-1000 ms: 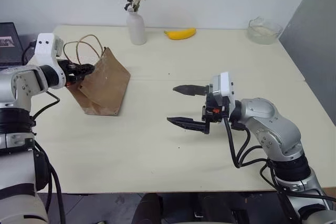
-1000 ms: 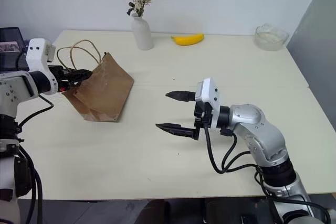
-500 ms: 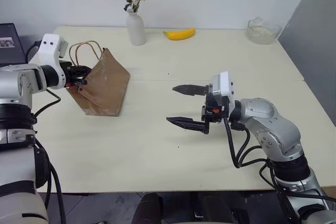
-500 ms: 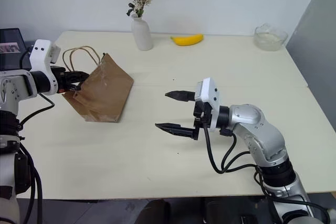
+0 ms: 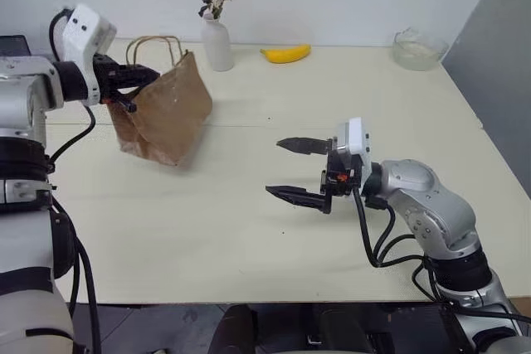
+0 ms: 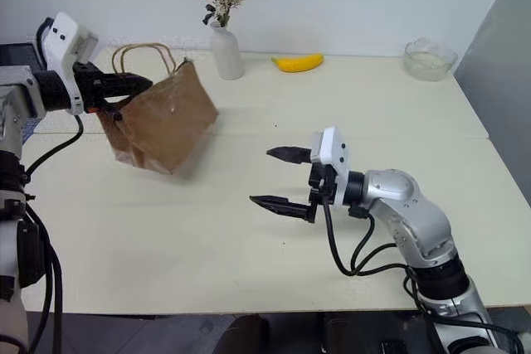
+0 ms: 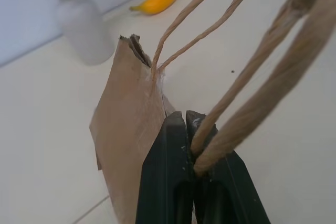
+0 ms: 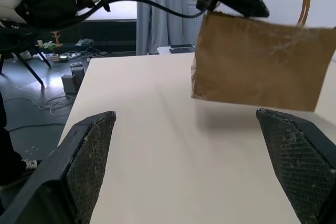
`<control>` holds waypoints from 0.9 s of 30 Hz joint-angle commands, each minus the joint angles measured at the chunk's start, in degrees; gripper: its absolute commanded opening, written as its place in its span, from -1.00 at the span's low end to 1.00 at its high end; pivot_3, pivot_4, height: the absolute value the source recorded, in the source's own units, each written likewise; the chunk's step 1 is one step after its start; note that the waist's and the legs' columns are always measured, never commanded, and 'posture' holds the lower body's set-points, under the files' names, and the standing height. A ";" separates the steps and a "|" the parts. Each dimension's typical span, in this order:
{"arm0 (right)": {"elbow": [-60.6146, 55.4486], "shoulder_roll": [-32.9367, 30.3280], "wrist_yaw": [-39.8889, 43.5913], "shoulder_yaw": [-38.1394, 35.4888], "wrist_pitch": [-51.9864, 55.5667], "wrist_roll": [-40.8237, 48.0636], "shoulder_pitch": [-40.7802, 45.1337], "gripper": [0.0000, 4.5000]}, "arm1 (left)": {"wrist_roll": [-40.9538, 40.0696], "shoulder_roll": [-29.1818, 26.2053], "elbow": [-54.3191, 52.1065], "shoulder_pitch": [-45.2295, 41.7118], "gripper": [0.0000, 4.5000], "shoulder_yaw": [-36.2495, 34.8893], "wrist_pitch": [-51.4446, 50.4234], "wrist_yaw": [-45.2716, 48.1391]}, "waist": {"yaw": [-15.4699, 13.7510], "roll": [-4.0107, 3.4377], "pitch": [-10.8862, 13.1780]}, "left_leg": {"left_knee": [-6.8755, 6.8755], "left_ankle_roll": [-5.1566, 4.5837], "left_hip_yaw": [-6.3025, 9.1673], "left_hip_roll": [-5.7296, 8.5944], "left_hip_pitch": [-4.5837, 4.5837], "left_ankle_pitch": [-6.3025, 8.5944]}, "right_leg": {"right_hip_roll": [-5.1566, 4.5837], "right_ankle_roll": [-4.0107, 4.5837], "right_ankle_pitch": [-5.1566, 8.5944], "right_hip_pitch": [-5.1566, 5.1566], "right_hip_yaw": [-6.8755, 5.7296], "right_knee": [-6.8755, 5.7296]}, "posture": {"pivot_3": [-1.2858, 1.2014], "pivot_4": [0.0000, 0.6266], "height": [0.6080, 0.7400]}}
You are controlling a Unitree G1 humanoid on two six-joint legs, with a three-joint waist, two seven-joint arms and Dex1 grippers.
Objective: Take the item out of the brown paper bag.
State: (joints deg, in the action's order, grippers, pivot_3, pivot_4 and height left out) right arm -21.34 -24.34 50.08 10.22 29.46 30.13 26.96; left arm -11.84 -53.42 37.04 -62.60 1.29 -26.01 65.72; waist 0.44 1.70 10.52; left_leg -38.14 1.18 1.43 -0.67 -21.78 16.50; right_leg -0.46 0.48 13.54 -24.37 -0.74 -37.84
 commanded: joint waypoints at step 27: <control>-25.52 -2.24 -23.19 -8.73 1.29 -5.86 -28.94 1.00 | 16.71 33.78 36.49 -20.53 -0.99 7.14 44.38 6.46 | 0.07 0.10 -0.03 | -0.43 -0.03 -0.19 0.11 -0.12 0.01 | 0.45 -0.07 0.02 0.06 -0.02 -0.12 | 0.03 -0.52 1.00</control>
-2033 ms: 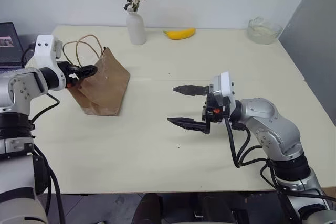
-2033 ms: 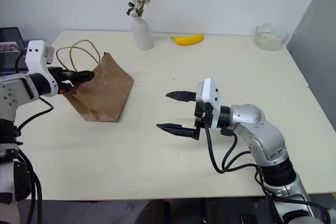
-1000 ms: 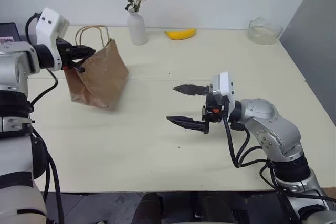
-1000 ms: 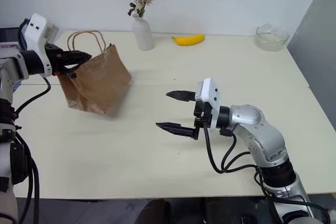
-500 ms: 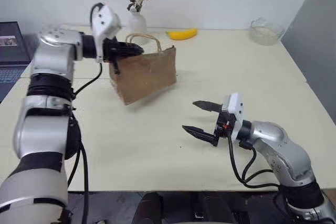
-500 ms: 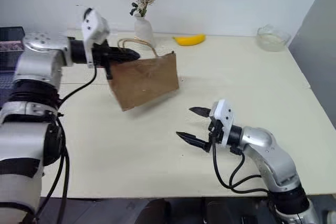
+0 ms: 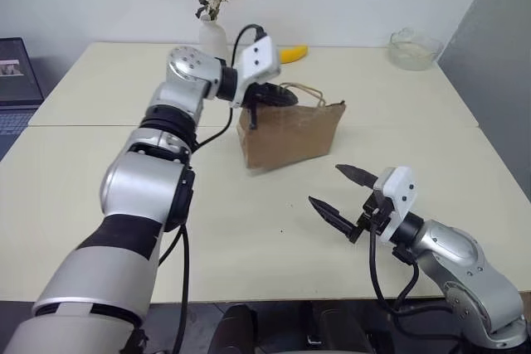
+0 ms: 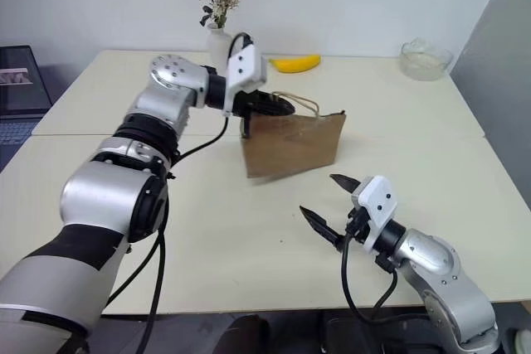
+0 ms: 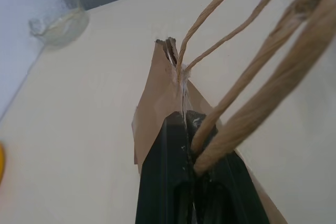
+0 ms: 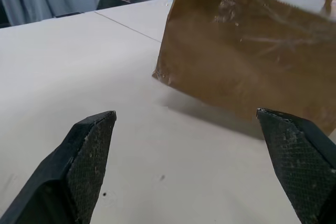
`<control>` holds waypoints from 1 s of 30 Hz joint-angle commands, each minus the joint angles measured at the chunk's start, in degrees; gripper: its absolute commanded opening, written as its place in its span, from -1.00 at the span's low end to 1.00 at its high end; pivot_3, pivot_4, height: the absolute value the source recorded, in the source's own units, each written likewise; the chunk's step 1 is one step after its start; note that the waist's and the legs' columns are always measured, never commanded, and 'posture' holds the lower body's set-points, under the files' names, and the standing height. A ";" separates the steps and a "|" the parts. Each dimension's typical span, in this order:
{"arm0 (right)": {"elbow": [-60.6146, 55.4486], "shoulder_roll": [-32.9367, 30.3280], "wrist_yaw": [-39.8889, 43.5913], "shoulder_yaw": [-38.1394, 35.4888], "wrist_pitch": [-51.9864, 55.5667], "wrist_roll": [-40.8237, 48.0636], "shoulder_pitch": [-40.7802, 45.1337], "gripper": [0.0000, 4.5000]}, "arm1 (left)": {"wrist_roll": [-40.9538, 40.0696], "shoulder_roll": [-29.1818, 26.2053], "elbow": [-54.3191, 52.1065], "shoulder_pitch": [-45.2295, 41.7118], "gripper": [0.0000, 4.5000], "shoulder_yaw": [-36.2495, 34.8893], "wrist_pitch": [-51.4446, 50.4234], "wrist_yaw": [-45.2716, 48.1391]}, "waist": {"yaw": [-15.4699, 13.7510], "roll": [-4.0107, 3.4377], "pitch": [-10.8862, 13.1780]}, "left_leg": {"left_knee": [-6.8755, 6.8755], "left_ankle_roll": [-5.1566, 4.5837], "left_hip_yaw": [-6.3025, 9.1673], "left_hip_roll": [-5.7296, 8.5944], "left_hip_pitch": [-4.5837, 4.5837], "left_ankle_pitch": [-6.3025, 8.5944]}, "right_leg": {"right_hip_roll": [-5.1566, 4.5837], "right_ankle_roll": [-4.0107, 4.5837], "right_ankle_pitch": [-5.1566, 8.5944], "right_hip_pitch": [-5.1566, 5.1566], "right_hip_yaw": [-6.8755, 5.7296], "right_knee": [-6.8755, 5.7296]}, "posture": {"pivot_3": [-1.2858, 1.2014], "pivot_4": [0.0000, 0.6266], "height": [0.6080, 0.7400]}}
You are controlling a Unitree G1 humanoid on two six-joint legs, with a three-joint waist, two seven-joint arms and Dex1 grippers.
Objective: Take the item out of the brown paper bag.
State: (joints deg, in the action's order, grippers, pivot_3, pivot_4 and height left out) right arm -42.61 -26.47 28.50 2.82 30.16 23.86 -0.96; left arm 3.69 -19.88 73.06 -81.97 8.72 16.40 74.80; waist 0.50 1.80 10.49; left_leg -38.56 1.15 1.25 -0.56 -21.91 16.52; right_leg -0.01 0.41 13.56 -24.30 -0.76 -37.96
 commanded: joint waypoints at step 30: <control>-2.75 -0.26 -1.80 0.64 2.36 2.02 2.56 1.00 | -7.89 -11.22 -4.39 1.98 0.18 -15.75 -16.66 0.80 | 0.90 0.01 0.00 | -0.25 -0.01 0.07 -0.11 0.03 0.00 | 0.07 -0.06 -0.05 0.12 0.01 -0.09 | 0.03 -0.52 1.00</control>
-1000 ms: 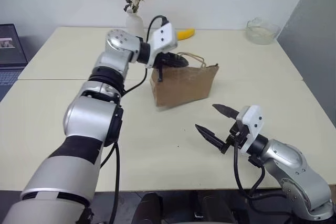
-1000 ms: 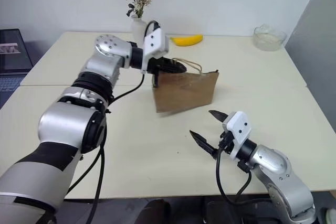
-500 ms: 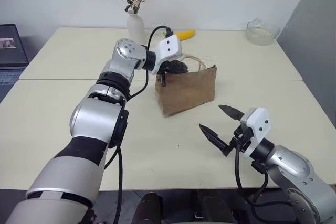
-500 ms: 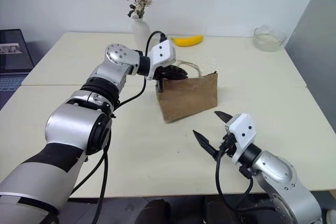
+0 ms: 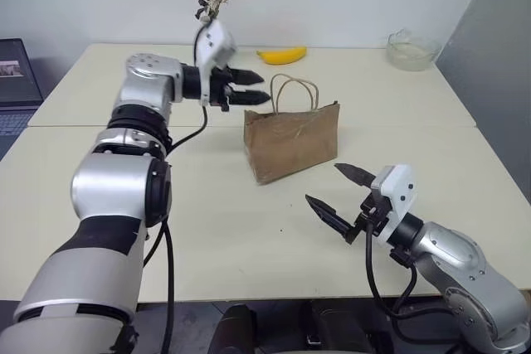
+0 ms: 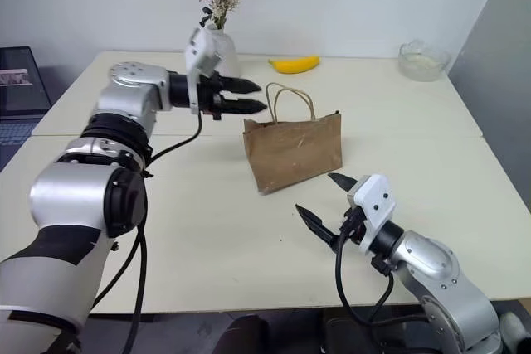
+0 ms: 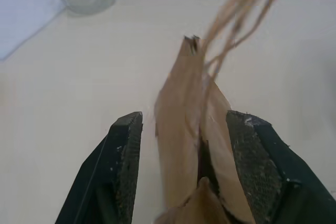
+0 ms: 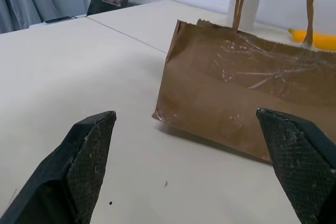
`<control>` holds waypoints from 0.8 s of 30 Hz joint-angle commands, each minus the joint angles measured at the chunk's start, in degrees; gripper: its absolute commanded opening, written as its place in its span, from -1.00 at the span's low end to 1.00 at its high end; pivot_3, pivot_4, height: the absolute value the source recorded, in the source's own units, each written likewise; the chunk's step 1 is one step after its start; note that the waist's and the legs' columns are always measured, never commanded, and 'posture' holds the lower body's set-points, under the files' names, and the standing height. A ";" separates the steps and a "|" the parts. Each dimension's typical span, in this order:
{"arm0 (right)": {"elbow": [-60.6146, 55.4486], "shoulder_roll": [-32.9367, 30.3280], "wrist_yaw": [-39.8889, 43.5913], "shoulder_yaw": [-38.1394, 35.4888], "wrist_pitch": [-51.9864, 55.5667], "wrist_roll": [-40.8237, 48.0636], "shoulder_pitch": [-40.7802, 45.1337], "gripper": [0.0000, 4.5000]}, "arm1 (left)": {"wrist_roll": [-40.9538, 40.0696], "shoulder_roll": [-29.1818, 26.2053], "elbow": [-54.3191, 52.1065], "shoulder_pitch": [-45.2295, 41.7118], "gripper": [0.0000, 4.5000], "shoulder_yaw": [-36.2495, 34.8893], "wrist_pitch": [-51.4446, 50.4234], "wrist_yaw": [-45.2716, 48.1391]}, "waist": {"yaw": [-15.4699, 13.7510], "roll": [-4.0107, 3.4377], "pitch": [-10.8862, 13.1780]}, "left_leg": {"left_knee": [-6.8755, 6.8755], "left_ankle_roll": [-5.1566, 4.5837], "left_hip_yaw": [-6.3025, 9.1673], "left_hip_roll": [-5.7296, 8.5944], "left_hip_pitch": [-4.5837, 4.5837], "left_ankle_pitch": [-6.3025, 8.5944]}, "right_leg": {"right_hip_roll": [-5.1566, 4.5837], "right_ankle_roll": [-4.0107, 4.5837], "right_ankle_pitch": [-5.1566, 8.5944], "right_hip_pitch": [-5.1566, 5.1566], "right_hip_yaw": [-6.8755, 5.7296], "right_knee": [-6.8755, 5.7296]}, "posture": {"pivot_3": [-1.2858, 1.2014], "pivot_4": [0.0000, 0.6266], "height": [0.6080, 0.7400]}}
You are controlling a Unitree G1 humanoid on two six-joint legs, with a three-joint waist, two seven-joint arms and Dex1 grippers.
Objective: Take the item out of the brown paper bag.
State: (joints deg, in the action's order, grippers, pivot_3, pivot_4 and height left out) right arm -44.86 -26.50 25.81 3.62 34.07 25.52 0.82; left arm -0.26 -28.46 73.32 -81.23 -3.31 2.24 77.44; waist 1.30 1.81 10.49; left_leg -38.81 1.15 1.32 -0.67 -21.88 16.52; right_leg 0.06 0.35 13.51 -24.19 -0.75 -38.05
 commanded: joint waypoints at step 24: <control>1.26 -2.82 2.54 -1.48 -1.28 0.69 2.92 1.00 | -7.26 6.59 -61.68 51.45 0.18 10.19 -21.66 -27.01 | -1.00 -0.09 -0.09 | -0.01 -0.03 0.14 -0.03 0.98 -0.02 | -0.17 -0.12 -0.18 0.88 0.19 0.03 | 0.03 -0.52 1.00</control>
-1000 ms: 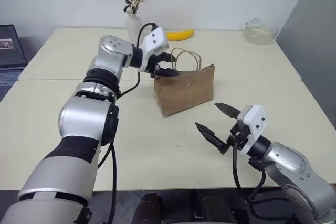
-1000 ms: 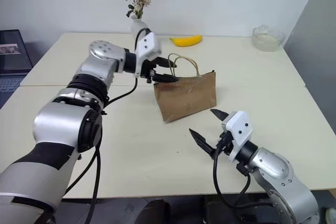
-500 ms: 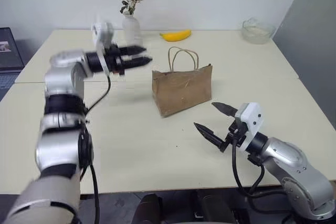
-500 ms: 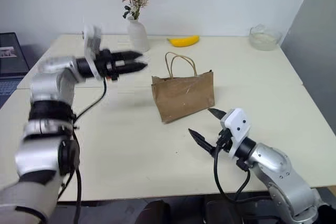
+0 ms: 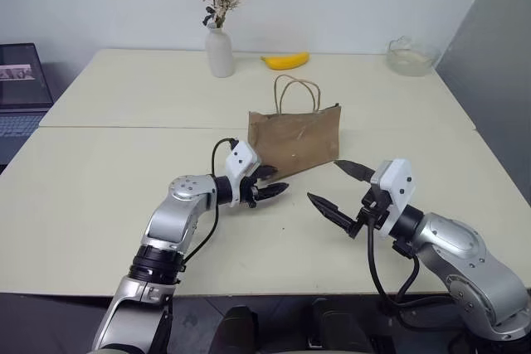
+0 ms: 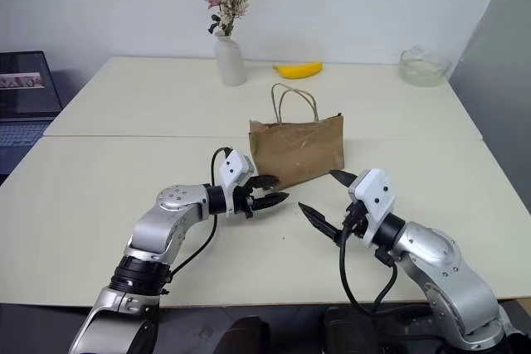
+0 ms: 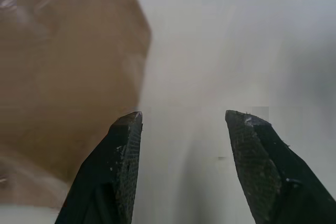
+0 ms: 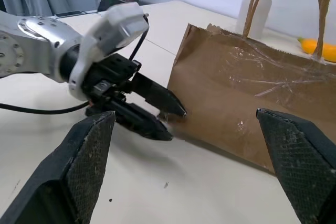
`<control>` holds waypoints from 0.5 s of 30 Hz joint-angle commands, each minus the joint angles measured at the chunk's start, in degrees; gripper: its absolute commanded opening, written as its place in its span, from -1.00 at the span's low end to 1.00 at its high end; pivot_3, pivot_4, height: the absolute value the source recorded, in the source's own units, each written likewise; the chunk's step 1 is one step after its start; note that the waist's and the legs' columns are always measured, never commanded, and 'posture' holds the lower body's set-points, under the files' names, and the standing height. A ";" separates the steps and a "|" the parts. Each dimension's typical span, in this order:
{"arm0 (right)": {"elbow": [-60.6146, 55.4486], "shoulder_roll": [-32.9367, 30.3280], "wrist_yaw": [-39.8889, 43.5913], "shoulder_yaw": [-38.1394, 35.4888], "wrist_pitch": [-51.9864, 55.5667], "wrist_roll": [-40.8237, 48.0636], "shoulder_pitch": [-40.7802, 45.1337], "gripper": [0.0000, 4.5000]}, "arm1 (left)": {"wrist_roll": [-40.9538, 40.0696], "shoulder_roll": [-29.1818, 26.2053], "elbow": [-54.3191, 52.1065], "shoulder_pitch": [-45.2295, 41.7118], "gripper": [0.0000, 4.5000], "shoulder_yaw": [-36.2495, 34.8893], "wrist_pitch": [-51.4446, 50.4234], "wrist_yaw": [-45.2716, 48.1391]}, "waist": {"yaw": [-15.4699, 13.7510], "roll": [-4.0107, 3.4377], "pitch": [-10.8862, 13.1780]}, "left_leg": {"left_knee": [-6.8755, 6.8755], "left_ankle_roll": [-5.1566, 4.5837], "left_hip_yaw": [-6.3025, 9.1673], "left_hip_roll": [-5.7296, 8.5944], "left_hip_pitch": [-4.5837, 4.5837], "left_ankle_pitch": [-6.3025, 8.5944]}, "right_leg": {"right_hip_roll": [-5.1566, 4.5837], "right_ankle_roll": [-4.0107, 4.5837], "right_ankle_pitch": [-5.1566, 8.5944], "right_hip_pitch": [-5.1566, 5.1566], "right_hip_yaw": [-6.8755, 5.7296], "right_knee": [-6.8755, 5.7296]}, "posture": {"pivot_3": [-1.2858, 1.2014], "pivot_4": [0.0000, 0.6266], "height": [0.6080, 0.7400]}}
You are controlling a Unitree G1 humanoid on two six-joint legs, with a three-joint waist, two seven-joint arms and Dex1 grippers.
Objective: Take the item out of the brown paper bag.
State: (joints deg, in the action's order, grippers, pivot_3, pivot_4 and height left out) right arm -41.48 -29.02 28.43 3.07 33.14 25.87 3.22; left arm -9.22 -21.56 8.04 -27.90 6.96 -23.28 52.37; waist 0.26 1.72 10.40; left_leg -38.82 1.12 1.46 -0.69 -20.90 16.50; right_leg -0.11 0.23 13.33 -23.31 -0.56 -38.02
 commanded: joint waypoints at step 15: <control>-0.53 -0.24 0.87 -0.18 -0.92 0.16 2.35 1.00 | -1.22 -3.40 2.10 -1.05 0.18 -1.79 4.25 -0.26 | 0.12 0.00 0.00 | 0.08 -0.01 -0.02 -0.03 -0.07 0.01 | -0.07 0.00 0.01 -0.03 0.02 0.13 | 0.03 -0.52 1.00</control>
State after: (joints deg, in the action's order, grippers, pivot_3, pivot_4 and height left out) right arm -41.15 -29.03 28.74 3.44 33.21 25.91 4.72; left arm -8.60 -23.83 14.95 -29.72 6.30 -17.92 50.94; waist 0.38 1.71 10.40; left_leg -38.73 1.12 1.44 -0.74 -20.97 16.51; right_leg -0.19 0.23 13.33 -23.35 -0.54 -37.89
